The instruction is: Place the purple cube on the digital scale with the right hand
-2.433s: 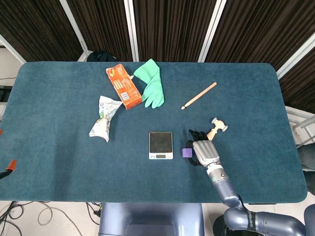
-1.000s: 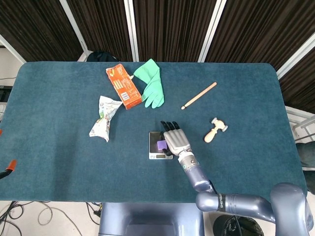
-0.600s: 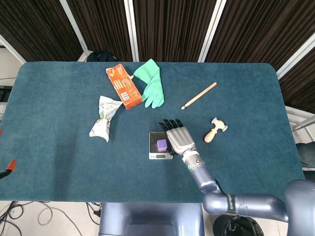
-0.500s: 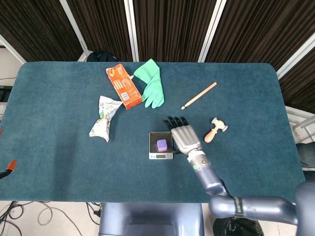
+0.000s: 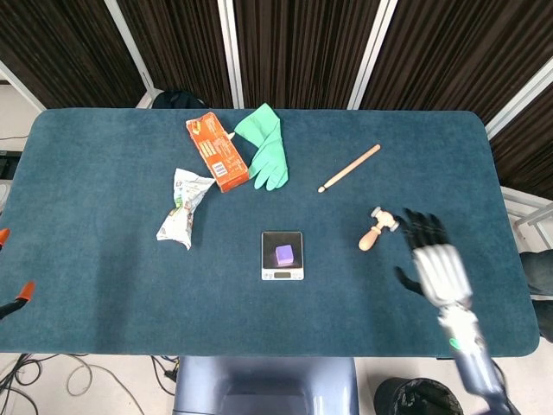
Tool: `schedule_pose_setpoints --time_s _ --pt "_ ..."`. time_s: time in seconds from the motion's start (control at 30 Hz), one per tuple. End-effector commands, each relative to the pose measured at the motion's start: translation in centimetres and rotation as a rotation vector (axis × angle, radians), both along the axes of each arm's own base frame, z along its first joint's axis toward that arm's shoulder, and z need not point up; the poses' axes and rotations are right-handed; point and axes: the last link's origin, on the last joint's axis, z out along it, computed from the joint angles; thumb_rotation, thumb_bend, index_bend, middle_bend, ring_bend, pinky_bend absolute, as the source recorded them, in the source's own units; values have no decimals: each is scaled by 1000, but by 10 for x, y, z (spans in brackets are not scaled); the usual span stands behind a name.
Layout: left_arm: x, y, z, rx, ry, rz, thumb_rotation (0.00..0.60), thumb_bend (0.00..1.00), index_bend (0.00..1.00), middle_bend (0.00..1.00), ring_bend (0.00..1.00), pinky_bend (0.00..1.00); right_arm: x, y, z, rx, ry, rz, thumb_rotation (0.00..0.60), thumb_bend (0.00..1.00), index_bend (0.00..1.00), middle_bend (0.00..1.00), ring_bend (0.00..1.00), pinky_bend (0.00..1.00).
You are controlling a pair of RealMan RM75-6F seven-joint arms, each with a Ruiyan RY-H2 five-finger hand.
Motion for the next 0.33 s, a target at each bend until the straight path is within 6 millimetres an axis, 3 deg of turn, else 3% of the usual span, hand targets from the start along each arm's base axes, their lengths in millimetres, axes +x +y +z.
schedule_pose_setpoints --time_s 0.03,0.17,0.33 --pt "-1 1 -1 -2 2 3 600 253 22 5 0 0 -40 41 10 -41 60 -40 600 374 0 0 0 0" --pt "-4 4 -2 -7 7 9 600 253 22 5 0 0 -49 53 12 -77 78 -55 600 374 0 0 0 0" --pt "-5 6 -3 -9 11 8 600 253 22 5 0 0 -52 52 14 -93 97 -58 600 374 0 0 0 0"
